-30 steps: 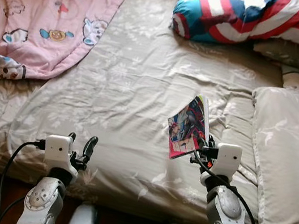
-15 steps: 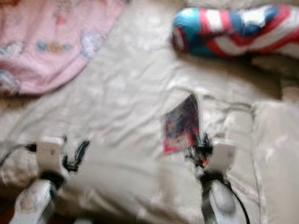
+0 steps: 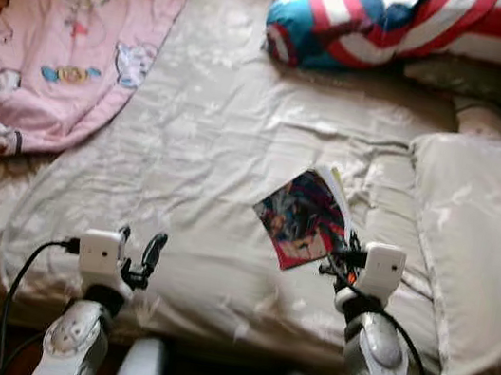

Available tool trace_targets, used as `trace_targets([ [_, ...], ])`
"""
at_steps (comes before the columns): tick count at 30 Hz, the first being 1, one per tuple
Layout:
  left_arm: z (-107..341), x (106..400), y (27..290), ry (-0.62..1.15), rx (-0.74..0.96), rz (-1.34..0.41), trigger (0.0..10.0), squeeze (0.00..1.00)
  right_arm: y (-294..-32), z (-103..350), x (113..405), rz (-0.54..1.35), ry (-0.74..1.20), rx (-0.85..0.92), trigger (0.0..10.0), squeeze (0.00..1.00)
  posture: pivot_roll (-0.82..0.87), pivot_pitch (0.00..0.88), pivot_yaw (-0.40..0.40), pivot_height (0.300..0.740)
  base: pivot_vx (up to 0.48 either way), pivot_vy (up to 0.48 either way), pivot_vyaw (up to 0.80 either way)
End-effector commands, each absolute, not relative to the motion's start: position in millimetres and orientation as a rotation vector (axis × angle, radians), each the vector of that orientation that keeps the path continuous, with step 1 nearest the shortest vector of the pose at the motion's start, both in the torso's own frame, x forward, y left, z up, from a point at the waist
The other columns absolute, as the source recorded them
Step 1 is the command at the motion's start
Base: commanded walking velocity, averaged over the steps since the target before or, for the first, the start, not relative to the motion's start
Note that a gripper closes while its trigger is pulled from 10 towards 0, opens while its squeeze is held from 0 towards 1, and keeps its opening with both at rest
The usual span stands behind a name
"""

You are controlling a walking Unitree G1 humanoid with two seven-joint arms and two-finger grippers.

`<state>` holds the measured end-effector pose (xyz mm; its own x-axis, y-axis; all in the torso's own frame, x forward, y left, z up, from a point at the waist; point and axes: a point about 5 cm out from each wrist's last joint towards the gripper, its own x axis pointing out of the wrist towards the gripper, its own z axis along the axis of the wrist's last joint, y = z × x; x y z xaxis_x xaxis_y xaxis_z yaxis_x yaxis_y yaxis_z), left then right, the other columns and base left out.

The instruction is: Clean up the room

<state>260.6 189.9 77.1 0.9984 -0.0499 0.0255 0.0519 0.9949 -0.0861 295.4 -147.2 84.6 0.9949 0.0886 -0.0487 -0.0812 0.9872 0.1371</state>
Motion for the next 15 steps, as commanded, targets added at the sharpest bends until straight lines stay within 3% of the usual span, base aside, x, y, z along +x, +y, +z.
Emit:
trace_targets([
  [1,76,260,189,-0.012,-0.081,-0.06,10.0,0.0,-155,91,295,0.068,0.025,0.169,10.0,0.0,0.06,0.228,-0.067,0.639,0.0,0.0,0.0],
  [9,76,259,189,-0.009,-0.076,-0.06,10.0,0.0,-152,94,299,0.109,0.047,0.45,10.0,0.0,0.07,0.224,-0.063,0.639,0.0,0.0,0.0],
  [15,76,259,191,-0.007,-0.07,-0.063,10.0,0.0,-123,111,292,0.398,0.027,0.741,10.0,0.0,0.07,0.218,-0.056,0.639,0.0,0.0,0.0],
])
